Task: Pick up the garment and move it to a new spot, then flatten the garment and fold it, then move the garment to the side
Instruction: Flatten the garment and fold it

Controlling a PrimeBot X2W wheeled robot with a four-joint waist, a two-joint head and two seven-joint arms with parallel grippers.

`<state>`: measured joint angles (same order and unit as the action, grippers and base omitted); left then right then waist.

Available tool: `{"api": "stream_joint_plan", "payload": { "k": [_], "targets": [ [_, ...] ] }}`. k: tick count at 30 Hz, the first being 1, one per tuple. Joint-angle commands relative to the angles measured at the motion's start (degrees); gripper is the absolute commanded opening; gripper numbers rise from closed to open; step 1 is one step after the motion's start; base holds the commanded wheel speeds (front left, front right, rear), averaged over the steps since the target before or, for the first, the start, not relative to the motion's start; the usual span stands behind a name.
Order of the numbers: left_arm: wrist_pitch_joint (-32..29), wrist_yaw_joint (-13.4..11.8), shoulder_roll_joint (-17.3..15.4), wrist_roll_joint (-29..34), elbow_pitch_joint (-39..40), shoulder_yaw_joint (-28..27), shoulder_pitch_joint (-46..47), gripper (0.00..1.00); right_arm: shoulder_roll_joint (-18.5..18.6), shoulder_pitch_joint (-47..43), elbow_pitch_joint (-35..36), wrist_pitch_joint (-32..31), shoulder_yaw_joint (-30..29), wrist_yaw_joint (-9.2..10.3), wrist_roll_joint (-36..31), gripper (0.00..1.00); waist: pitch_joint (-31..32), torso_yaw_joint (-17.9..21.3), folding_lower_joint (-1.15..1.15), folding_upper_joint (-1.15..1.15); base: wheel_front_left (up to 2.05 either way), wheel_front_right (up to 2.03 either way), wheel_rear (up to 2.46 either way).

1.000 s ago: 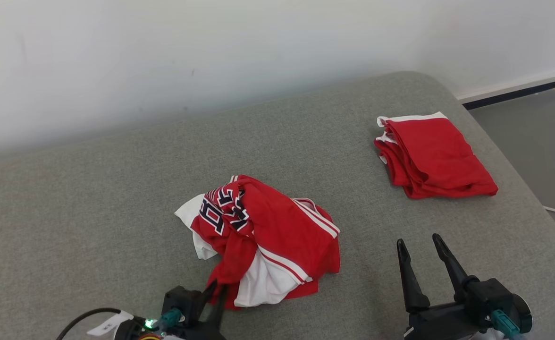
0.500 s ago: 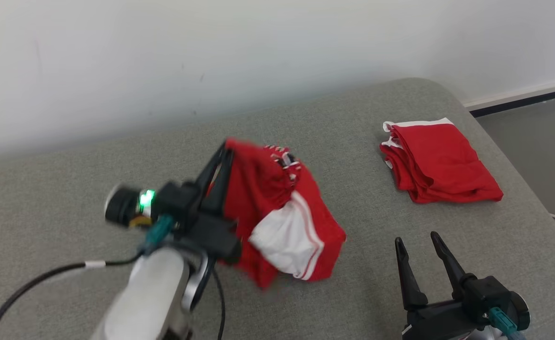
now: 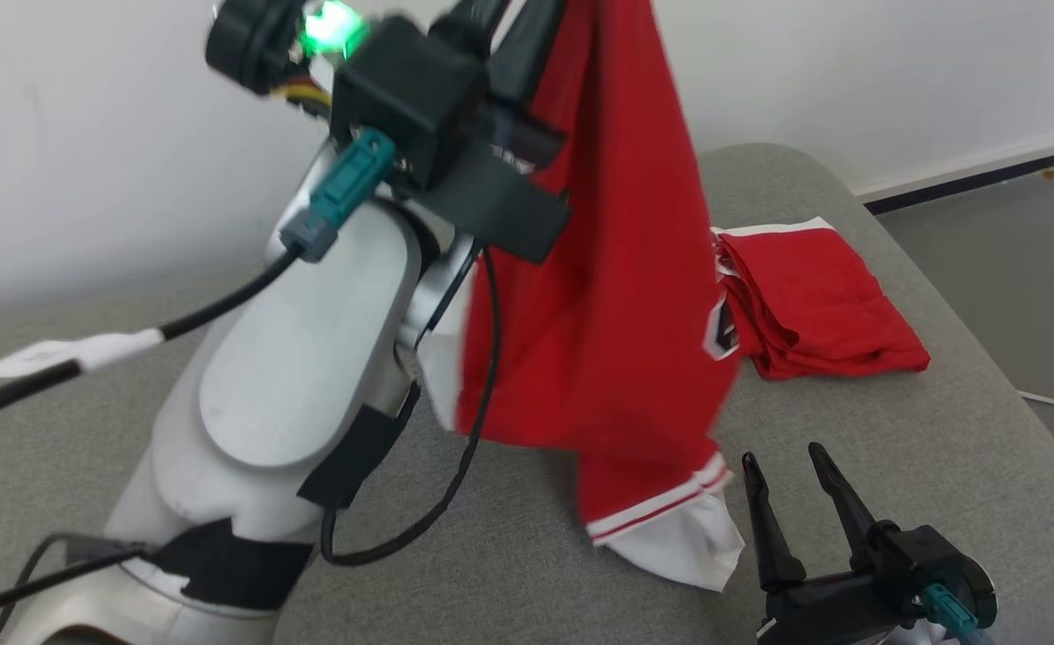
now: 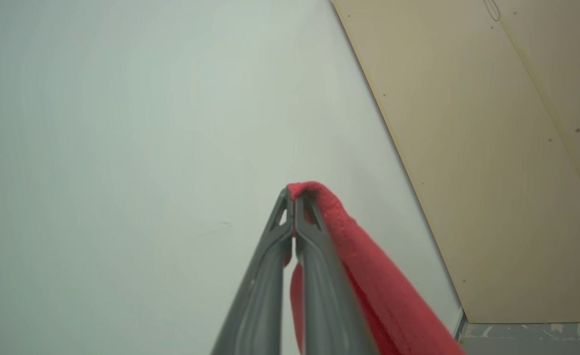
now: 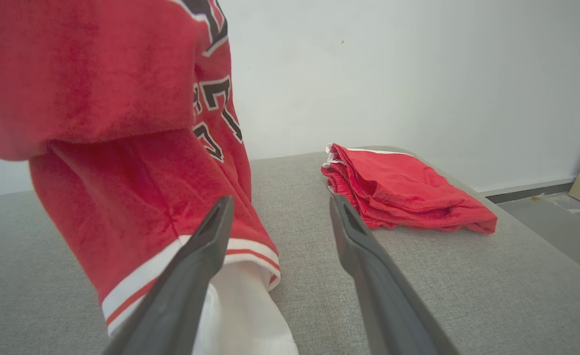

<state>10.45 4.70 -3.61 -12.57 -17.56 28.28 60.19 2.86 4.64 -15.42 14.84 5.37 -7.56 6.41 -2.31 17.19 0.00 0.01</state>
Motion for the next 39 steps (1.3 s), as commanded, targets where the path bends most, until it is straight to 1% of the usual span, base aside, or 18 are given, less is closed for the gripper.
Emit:
{"api": "stream_joint_plan", "payload": {
  "k": [1, 5, 8, 11, 14, 16, 17, 18, 19, 26, 28, 29, 30, 33, 35, 37, 39],
  "targets": [
    [0.4, -0.6, 0.4, -0.6, 0.4, -0.1, 1.5, 0.00, 0.0, 0.1, 0.0, 0.2, 0.0, 0.13, 0.1, 1.00, -0.3, 0.2, 0.00, -0.01, 0.00, 0.00, 0.00],
    [1.0, -2.5, 0.6, -1.8, 0.9, 0.4, 4.5, 0.00, 0.0, 0.3, 0.3, 0.3, -0.4, 0.13, 0.2, 1.00, -0.9, 0.1, 0.00, -0.01, 0.00, 0.00, 0.00],
    [0.3, -4.7, 0.2, -1.4, -0.5, 0.0, 4.2, 0.00, 0.0, 0.7, 0.6, 0.3, -0.5, 0.13, 0.3, 1.00, -1.6, -0.3, 0.00, -0.01, 0.00, 0.00, 0.00],
    [-1.0, -7.7, -2.6, -1.4, -4.4, -2.2, 0.9, 0.00, 0.0, 0.9, 0.9, 0.3, -0.3, 0.13, 0.5, 1.00, -2.5, -1.2, 0.00, -0.01, 0.00, 0.00, 0.00],
    [-2.5, -10.4, -5.1, -2.8, -10.7, -4.8, -2.7, 0.00, 0.0, 1.2, 1.0, 0.3, -0.1, 0.13, 0.3, 1.00, -3.5, -1.8, 0.00, -0.01, 0.00, 0.00, 0.00],
    [-3.4, -11.8, -6.1, -3.9, -15.2, -6.5, -5.1, 0.00, 0.0, 1.3, 1.2, 0.3, -0.1, 0.13, 0.0, 1.00, -4.2, -2.4, 0.00, -0.01, 0.00, 0.00, 0.00],
    [-3.4, -11.8, -6.1, -3.9, -15.2, -6.5, -5.1, 0.00, 0.0, 1.3, 1.2, 0.3, -0.1, 0.13, 0.0, 1.00, -4.2, -2.4, 0.00, -0.01, 0.00, 0.00, 0.00],
    [-3.7, -12.3, -6.6, -4.5, -17.4, -7.2, -6.2, 0.88, 0.0, 1.3, 1.3, 0.3, -0.1, 0.13, -0.1, 1.00, -4.5, -2.7, 0.00, -0.01, 0.00, 0.00, 0.00],
    [-3.6, -12.5, -6.8, -5.0, -19.5, -7.7, -7.2, 1.00, 0.0, 1.3, 1.3, 0.4, -0.2, 0.13, -0.3, 1.00, -4.9, -3.1, 0.00, -0.01, 0.00, 0.00, 0.00],
    [-1.8, -12.4, -7.2, -8.7, -29.8, -10.2, -12.7, 1.00, 0.0, 2.3, 1.7, 0.3, 0.0, 0.13, -1.2, 1.00, -6.0, -5.7, 0.00, -0.01, 0.00, 0.00, 0.00],
    [-1.8, -11.6, -7.0, -10.3, -31.8, -11.0, -14.2, 1.00, 0.1, 2.2, 1.8, 0.2, -0.1, 0.13, -1.3, 1.00, -6.0, -6.5, 0.00, -0.01, 0.00, 0.00, 0.00],
    [-1.6, -10.9, -6.6, -11.0, -32.4, -11.2, -14.8, 1.00, 0.0, 2.1, 1.8, 0.1, -0.1, 0.13, -1.4, 1.00, -5.9, -6.9, 0.00, -0.01, 0.00, 0.00, 0.00],
    [-1.6, -9.5, -5.9, -11.8, -32.8, -11.3, -15.5, 1.00, 0.0, 1.8, 1.9, 0.0, -0.1, 0.13, -1.6, 1.00, -5.8, -7.3, 0.00, -0.01, 0.00, 0.00, 0.00],
    [-2.9, -4.5, -3.3, -14.6, -33.2, -10.6, -18.1, 1.00, 0.0, 1.5, 1.7, -0.1, -0.2, 0.13, -1.7, 1.00, -5.5, -8.2, 0.00, -0.01, 0.00, 0.00, 0.00],
    [-4.6, -2.0, -2.3, -15.7, -33.0, -9.6, -19.6, 1.00, 0.0, 1.6, 1.7, -0.2, 0.0, 0.13, -1.7, 1.00, -5.3, -8.5, 0.00, -0.01, 0.00, 0.00, 0.00],
    [-6.1, -0.5, -1.2, -16.9, -32.3, -8.5, -21.1, 1.00, 0.0, 1.8, 1.8, -0.3, 0.2, 0.13, -1.5, 1.00, -5.1, -8.5, 0.00, -0.01, 0.00, 0.00, 0.00],
    [-7.2, 0.4, -0.5, -16.8, -31.1, -6.7, -22.7, 1.00, 0.0, 1.9, 1.8, -0.5, 0.5, 0.13, -1.4, 1.00, -4.9, -8.2, 0.00, -0.01, 0.00, 0.00, 0.00]
  ]
}}
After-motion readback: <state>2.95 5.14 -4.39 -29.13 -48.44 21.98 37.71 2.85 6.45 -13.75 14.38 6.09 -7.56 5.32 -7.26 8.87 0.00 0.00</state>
